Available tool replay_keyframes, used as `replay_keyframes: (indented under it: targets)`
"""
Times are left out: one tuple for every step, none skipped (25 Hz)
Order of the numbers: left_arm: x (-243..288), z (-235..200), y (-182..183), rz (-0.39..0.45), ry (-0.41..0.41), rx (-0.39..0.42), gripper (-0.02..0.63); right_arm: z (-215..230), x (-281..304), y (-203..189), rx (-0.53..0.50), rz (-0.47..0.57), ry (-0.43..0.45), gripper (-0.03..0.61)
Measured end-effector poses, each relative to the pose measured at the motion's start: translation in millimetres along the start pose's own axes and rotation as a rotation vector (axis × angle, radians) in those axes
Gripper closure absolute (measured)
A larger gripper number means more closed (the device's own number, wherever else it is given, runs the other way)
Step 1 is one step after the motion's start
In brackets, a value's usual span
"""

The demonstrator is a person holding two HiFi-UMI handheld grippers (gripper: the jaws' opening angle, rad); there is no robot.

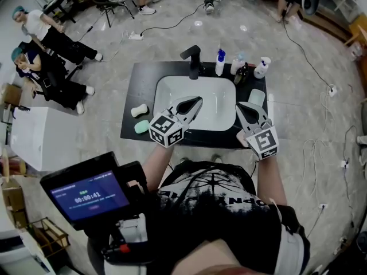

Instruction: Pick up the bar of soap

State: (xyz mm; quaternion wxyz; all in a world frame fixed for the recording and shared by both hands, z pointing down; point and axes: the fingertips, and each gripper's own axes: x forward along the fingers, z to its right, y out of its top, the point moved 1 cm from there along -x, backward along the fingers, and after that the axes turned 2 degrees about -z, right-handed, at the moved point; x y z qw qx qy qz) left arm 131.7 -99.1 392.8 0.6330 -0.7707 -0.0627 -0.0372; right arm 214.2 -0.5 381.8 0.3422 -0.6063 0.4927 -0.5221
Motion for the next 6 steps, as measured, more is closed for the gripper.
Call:
replay_keyframes:
  targets:
    - [0.7, 0.1, -0.3, -0.001, -0.002, -0.002, 0.601, 0.3, -0.1, -0.4, 0.001, -0.001, -0.001, 0.565]
    - [2.4, 0.8, -1.2, -0.001, -0.003, -0.003, 0.601, 1.4, -0.8, -1.9, 0.003, -0.001, -0.001, 0.565]
    - [5.0, 2.1, -2.6, -0.002, -0.003, -0.004, 0.603, 3.1, -2.0, -4.4, 0.005, -0.001, -0.002, 0.565]
    - [8.0, 3.7, -4.3, -0.002, -0.004, -0.004, 0.601, 5.1, -3.5, -7.3, 0.006, -0.001, -0.003, 0.565]
    - [11.2, 5.5, -6.1, -0.003, -0.005, -0.005, 0.601, 7.2, -5.2, -10.4, 0.006, -0.001, -0.004, 0.565]
    - [14.3, 7.3, -7.8, -0.004, -0.006, -0.005, 0.601, 9.3, -6.9, -13.4, 0.007, 0.0, -0.005, 0.565]
